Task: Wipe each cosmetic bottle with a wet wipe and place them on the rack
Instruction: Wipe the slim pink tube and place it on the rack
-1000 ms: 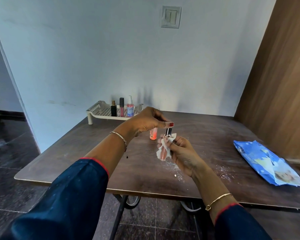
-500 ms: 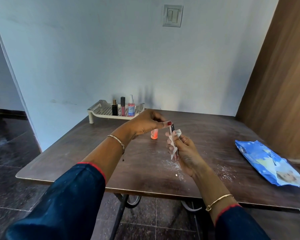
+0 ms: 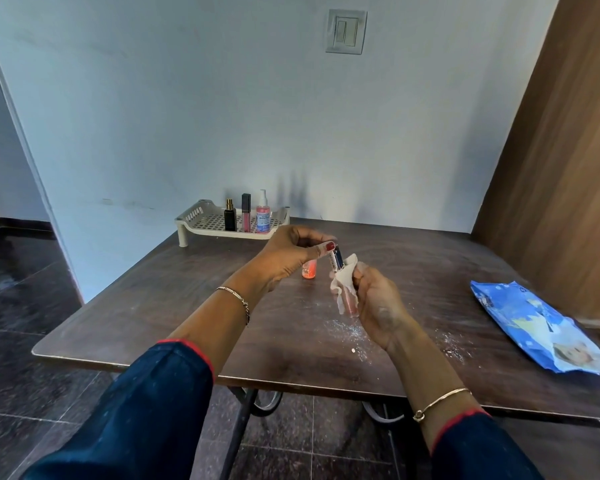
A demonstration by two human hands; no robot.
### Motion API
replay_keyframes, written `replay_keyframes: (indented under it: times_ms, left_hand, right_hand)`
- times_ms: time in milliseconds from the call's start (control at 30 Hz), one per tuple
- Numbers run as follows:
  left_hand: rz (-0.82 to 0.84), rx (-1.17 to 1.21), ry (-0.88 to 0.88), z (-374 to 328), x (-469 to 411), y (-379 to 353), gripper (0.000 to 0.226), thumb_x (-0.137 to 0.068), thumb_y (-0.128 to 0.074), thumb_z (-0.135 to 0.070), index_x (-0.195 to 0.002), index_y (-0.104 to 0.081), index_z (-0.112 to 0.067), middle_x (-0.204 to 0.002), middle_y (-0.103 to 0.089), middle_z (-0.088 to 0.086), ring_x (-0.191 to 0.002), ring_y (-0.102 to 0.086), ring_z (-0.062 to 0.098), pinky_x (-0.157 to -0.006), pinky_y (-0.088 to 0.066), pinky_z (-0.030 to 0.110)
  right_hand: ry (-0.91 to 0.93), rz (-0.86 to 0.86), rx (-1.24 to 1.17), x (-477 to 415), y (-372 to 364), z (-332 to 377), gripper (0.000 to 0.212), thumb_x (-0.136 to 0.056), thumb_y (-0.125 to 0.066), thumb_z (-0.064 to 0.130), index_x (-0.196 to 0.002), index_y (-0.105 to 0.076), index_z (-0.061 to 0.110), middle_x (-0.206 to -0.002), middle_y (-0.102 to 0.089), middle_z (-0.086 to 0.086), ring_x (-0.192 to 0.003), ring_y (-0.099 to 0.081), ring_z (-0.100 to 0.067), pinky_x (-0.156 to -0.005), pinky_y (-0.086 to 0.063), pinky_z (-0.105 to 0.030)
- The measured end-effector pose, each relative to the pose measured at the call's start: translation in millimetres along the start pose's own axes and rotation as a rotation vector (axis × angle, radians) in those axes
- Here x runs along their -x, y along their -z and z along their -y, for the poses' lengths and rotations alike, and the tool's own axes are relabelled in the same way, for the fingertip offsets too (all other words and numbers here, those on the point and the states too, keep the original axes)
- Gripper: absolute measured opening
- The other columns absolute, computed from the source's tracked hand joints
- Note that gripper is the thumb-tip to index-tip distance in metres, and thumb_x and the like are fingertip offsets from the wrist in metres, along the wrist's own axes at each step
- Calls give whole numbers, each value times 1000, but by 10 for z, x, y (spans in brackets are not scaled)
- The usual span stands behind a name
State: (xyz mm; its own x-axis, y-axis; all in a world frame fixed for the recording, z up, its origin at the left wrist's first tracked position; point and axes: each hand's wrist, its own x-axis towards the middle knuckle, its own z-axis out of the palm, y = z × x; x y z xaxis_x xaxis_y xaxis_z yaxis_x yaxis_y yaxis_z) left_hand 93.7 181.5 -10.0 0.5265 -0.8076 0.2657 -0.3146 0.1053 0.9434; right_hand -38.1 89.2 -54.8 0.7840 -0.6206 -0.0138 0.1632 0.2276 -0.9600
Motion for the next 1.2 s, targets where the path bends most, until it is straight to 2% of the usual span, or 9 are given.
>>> replay_keyframes:
  times_ms: [133, 267, 433, 567, 733, 867, 967, 1133, 1200]
  left_hand:
    - [-39, -115, -15, -11, -3, -62, 15, -80, -73, -15, -94, -74, -19, -99, -73, 0, -88, -66, 3, -89, -53, 25]
    - [-116, -354, -23, -21, -18, -179, 10, -65, -76, -49, -74, -71, -47, -82, -72, -20, -89, -63, 7, -98, -43, 50]
    - [-209, -550, -94, -110, -43, -309, 12, -76, -73, -41, -84, -74, -33, -88, -73, -16, -88, -60, -3, -90, -32, 32]
    - [-225, -510, -91, -81, -51, -352, 11, -75, -75, -40, -81, -74, -31, -84, -72, -16, -87, -61, -3, -95, -33, 34]
    - [-168, -520, -51, -65, -30, -366, 17, -80, -70, -43, -84, -74, -27, -88, -71, -16, -76, -52, -10, -76, -15, 30]
    - [-79, -492, -22, -84, -9, -312, 18, -79, -71, -41, -89, -75, -27, -94, -72, -15, -84, -54, -7, -84, -20, 27]
    - [-44, -465, -57, -100, 26, -306, 17, -80, -73, -30, -95, -75, -23, -97, -73, -10, -80, -56, -7, -70, -21, -5]
    - [-22, -424, -92, -77, 57, -295, 19, -81, -73, -23, -98, -75, -17, -99, -73, -7, -76, -56, -8, -67, -21, -11]
    - [7, -356, -105, -52, 51, -269, 18, -81, -73, -18, -99, -75, -14, -100, -74, -2, -78, -60, -5, -72, -34, -5]
  right_hand:
    - [6, -79, -95, -31, -42, 30, 32, -97, -34, 7, -118, -54, -6, -102, -63, -21, -83, -56, -27, -66, -46, -36]
    - [71, -135, -199, -40, -90, 46, 17, -98, -43, 6, -111, -54, 2, -82, -70, -10, -66, -66, -16, -56, -55, -28]
    - [152, -151, -277, -8, -133, -9, 14, -99, -46, 16, -99, -58, 10, -81, -71, -4, -67, -68, -11, -62, -57, -27]
    - [108, -125, -249, 70, -174, -55, 18, -99, -43, 27, -96, -57, 16, -81, -68, -1, -68, -60, -11, -70, -47, -29]
    - [63, -178, -219, 90, -175, -54, 19, -98, -47, 29, -86, -55, 16, -75, -60, -3, -64, -49, -12, -61, -37, -26]
    - [45, -170, -277, 52, -167, -62, 26, -100, -44, 28, -84, -60, 14, -65, -59, 0, -55, -50, -8, -58, -37, -23]
    - [41, -173, -337, 6, -168, -54, 30, -102, -41, 24, -85, -62, 12, -59, -59, 2, -48, -48, -5, -52, -39, -19]
    - [-25, -153, -336, 17, -123, -34, 28, -100, -40, 17, -85, -63, 9, -55, -56, 1, -51, -47, -9, -56, -38, -22]
    - [-61, -88, -339, 32, -76, -26, 27, -100, -38, 17, -91, -62, 8, -58, -57, -1, -55, -48, -12, -59, -41, -23]
